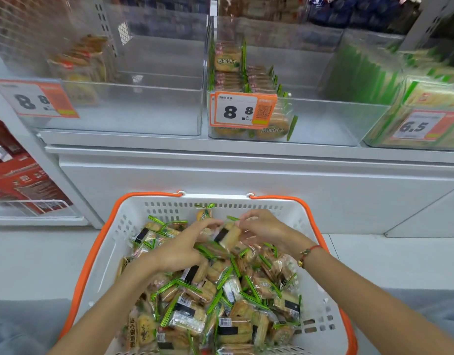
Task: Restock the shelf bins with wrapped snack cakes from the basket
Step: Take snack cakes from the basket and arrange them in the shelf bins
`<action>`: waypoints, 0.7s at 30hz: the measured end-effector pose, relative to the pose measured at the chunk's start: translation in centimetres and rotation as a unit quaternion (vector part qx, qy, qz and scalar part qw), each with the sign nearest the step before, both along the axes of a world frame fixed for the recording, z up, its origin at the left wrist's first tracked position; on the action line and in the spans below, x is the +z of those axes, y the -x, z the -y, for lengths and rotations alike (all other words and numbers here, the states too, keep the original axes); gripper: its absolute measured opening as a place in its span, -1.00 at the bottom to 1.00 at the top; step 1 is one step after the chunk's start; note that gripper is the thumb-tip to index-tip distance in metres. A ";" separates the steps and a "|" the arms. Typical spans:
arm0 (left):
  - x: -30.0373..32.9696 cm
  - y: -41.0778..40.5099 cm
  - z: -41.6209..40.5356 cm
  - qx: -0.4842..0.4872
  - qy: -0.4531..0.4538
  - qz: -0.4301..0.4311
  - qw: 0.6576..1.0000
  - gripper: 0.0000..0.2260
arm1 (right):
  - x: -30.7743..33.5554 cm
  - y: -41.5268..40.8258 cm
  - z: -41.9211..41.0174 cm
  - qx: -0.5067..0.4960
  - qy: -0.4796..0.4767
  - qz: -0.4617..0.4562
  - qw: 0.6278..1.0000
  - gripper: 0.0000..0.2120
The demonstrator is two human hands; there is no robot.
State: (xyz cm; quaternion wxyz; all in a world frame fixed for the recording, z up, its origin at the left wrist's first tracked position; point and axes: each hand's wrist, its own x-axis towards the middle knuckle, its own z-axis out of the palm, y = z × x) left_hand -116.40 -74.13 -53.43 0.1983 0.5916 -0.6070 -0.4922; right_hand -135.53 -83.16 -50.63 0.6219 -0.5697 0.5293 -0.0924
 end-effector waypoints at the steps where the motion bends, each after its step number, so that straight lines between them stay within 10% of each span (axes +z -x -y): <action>1: 0.5 0.0 0.1 -0.006 0.007 -0.003 1.000 -0.26 | 0.6 -0.1 0.2 -0.045 -0.025 0.022 0.998 -0.96; 8: 3.9 0.8 0.3 0.215 0.124 -0.085 0.965 -0.87 | 4.4 -0.6 0.3 -0.057 -0.116 0.082 0.988 -0.76; 12: 5.1 1.0 0.4 0.276 0.035 -0.210 0.937 -0.72 | 6.2 -1.0 1.1 -0.011 0.014 -0.006 1.000 -0.50; 21: 8.1 2.0 0.4 0.276 0.087 -0.235 0.928 -0.70 | 8.3 -0.9 0.6 0.067 0.105 0.090 0.988 -0.78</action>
